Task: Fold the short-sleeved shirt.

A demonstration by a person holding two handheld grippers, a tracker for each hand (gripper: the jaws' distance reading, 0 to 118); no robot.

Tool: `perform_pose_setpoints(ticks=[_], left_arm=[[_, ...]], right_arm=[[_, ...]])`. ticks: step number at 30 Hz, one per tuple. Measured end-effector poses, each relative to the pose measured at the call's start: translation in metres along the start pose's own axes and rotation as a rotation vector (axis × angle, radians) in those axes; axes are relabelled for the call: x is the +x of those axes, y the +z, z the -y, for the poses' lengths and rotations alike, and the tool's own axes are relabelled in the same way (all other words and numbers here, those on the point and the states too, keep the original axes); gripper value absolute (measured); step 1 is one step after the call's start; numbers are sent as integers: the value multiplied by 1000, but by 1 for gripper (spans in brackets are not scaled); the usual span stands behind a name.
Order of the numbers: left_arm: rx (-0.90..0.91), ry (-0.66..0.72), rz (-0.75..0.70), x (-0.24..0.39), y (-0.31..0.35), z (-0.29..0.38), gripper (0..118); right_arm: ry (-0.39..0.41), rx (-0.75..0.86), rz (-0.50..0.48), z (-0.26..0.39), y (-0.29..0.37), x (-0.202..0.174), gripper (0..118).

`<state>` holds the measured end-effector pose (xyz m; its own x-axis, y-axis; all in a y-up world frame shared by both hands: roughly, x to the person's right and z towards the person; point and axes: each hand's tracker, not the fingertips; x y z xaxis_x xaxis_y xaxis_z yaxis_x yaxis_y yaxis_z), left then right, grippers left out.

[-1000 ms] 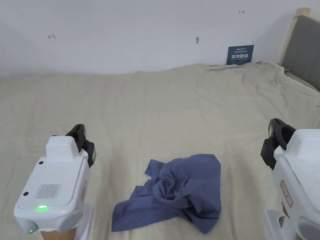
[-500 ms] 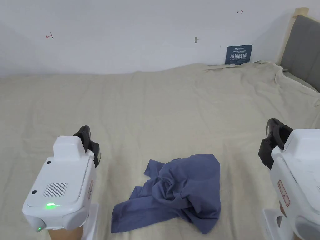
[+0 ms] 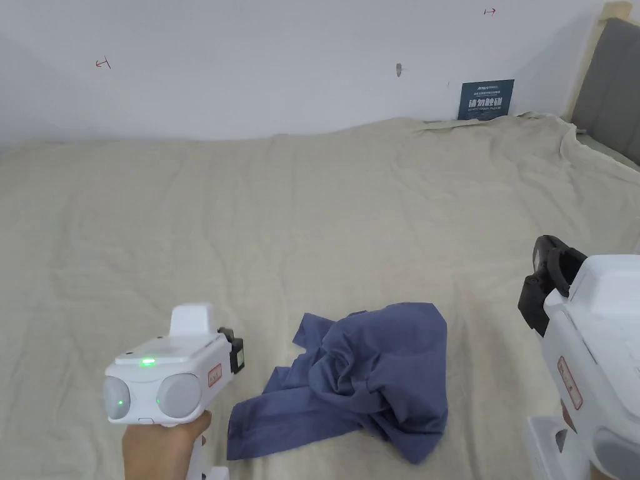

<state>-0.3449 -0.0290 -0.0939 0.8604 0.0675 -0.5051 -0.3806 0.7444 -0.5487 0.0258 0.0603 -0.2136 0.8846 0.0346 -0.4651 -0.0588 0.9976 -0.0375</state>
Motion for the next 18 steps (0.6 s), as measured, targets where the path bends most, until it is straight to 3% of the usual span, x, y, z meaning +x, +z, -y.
perform_pose_setpoints(ticks=[8,10,11,12,13,14,18], left_arm=[[-219,52,15,1,-25,47,1],[-270,76,18,1,-22,53,22],[-306,81,20,2,-22,56,42],[-334,77,10,2,-25,60,73],[-330,70,-2,3,-26,64,90],[-331,54,-16,3,-29,68,99],[-357,27,-42,4,-36,75,100]], right_arm=[[2,-27,-13,8,-5,0,0],[-2,-34,-17,10,-5,0,0],[-2,-38,-18,12,-5,-1,0],[-2,-40,-20,13,-6,-1,0],[0,-43,-22,13,-6,-1,0],[0,-45,-23,14,-6,-2,0],[-3,-53,-29,16,-7,-3,0]])
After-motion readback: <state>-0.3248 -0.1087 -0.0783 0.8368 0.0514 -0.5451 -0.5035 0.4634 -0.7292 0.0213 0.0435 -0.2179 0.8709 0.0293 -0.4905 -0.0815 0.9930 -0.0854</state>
